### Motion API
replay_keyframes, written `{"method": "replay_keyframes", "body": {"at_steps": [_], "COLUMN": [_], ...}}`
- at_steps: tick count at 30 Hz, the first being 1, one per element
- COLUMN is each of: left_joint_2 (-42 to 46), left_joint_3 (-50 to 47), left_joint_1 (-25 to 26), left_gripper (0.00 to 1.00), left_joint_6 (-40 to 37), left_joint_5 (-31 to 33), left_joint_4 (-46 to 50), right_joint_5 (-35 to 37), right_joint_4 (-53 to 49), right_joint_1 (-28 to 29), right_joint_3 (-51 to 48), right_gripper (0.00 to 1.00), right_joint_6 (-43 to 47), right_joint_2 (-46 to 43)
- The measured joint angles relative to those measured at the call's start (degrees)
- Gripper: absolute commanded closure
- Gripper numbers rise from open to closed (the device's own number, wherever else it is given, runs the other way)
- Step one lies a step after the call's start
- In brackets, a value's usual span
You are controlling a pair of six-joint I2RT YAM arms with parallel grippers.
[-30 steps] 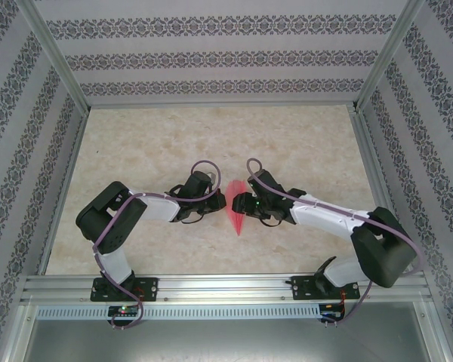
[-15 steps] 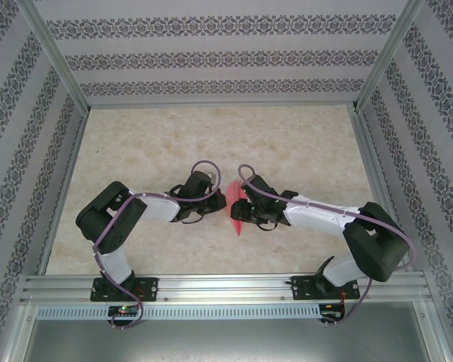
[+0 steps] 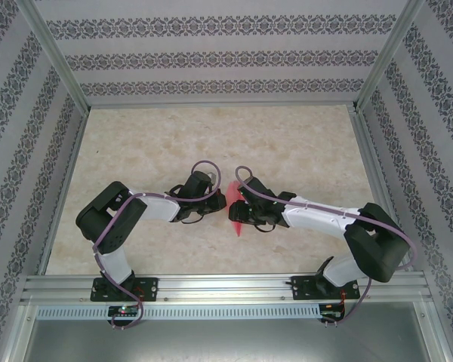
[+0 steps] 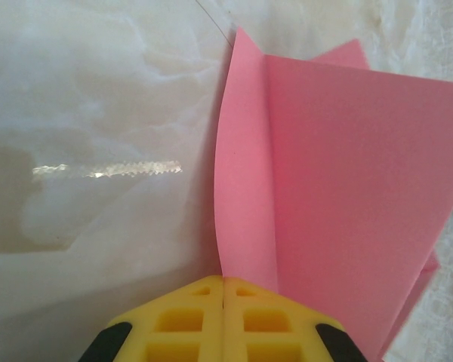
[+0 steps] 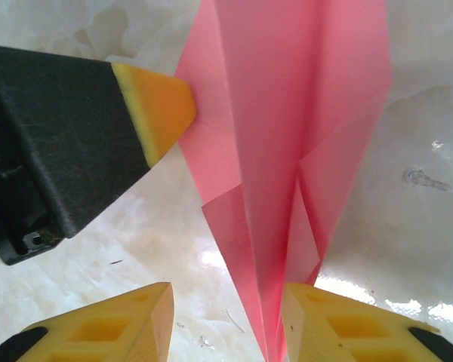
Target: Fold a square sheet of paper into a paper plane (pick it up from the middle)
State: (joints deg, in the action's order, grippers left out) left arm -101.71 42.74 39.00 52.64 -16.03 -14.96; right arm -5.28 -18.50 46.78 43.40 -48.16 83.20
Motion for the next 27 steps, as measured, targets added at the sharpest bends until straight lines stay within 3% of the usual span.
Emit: {"method": "replay_keyframes", "body": {"at_steps": [27], "left_joint_2": [-0.04], "left_joint_3": [0.02], "left_joint_1": [0.0], "left_gripper": [1.0], "left_joint_6": [0.02], "left_joint_5": [-0.66], "left_joint_4": [-0.02], "right_joint_5": [1.75], "right_joint_4": [-0.81], "right_joint_1": [1.25], "right_joint_3": [1.27], "right_gripper": [0.63], "right_joint_6": [-1.38], "right_joint_2": [5.57]}}
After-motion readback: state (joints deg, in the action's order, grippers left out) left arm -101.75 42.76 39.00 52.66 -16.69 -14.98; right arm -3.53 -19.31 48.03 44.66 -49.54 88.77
